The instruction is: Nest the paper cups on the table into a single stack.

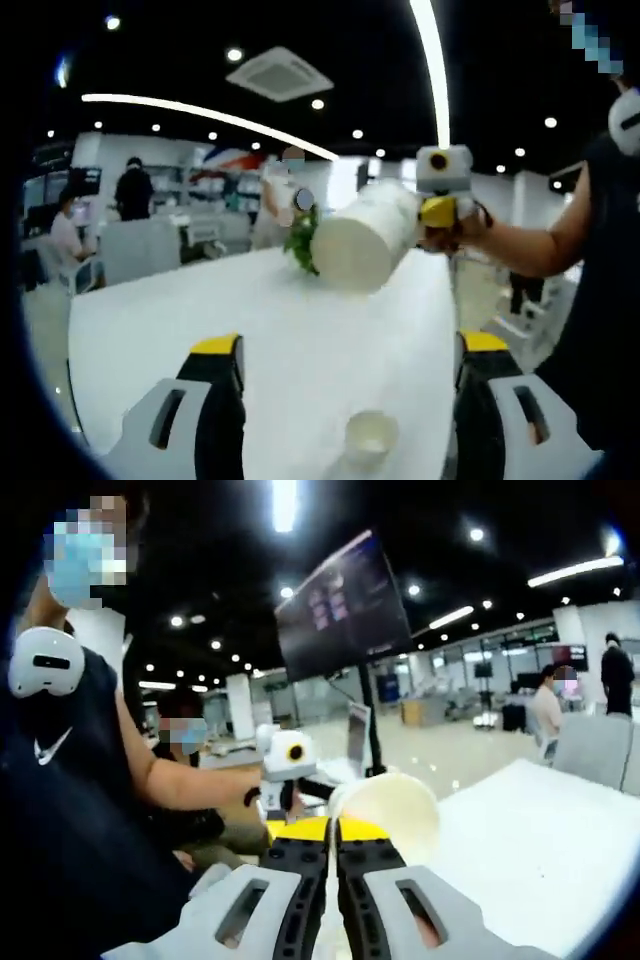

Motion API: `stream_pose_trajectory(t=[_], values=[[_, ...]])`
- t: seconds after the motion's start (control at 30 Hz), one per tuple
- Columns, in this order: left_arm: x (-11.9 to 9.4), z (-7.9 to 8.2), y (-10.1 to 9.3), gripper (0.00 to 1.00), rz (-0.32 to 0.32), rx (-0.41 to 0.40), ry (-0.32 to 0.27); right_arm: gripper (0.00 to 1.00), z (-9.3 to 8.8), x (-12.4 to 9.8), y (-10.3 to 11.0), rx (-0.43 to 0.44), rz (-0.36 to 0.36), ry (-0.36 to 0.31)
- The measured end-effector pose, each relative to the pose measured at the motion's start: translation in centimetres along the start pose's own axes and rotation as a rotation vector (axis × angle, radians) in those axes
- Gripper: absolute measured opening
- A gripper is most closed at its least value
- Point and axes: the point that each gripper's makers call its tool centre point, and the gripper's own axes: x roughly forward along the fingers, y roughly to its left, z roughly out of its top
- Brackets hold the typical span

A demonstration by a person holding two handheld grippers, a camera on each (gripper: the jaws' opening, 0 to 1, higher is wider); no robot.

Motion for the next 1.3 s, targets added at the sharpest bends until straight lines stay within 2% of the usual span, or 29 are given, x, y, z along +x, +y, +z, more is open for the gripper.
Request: stream_pose_trajectory(t=[0.03, 0.17, 0.3, 0.4, 0.47, 0.53, 0.57, 0.63, 0.77, 0.93, 1.0, 1.1, 1.2, 1.3], values=[[-0.2, -0.2, 0.1, 0.89, 0.007, 0.004, -0.001, 0.00, 0.0, 0.0, 0.0, -0.005, -0.001, 0.020], [-1.3, -2.2, 1.9, 0.99, 0.119, 0.065, 0.066, 0.00, 0.4, -0.2, -0.4, -0.076, -0.030, 0.116], [-2.0, -3.4, 1.9, 0.99, 0.132, 0.052, 0.073, 0.00, 0.9, -0.3, -0.3, -0.109, -0.031, 0.189], [-2.5, -4.4, 2.1, 0.99, 0.156, 0.059, 0.096, 0.00, 0.7, -0.4, -0.4, -0.155, -0.040, 0.299], [-2.8, -4.8, 2.3, 0.99, 0.176, 0.047, 0.089, 0.00, 0.6, -0.3, -0.3, -0.171, -0.032, 0.341], [-3.2, -5.5, 2.7, 0.99, 0.199, 0.017, 0.082, 0.00, 0.0, -0.6, -0.8, -0.187, -0.045, 0.424], [-3.4, -5.9, 3.0, 0.99, 0.212, 0.022, 0.090, 0.00, -0.4, -0.7, -0.8, -0.203, -0.043, 0.471], [-4.1, -7.4, 4.2, 0.99, 0.282, 0.029, 0.138, 0.00, -0.9, -0.7, -1.0, -0.211, -0.047, 0.546], [-4.9, -8.7, 5.3, 0.99, 0.338, 0.030, 0.149, 0.00, -1.1, -0.5, -1.2, -0.228, -0.050, 0.653], [-5.7, -9.8, 6.4, 0.99, 0.392, 0.014, 0.147, 0.00, -1.2, 0.2, -1.0, -0.246, -0.051, 0.760], [-6.1, -10.4, 7.1, 0.99, 0.435, 0.020, 0.157, 0.00, -1.5, 0.5, -0.9, -0.224, -0.059, 0.804], [-6.3, -11.4, 7.4, 0.99, 0.454, 0.000, 0.164, 0.00, -2.3, 1.3, -0.9, -0.210, -0.066, 0.868], [-6.4, -12.2, 7.7, 0.99, 0.466, 0.000, 0.169, 0.00, -2.7, 2.0, -0.7, -0.206, -0.075, 0.898], [-6.1, -12.7, 7.1, 0.99, 0.446, 0.009, 0.175, 0.00, -2.9, 2.6, -0.3, -0.212, -0.077, 0.924]])
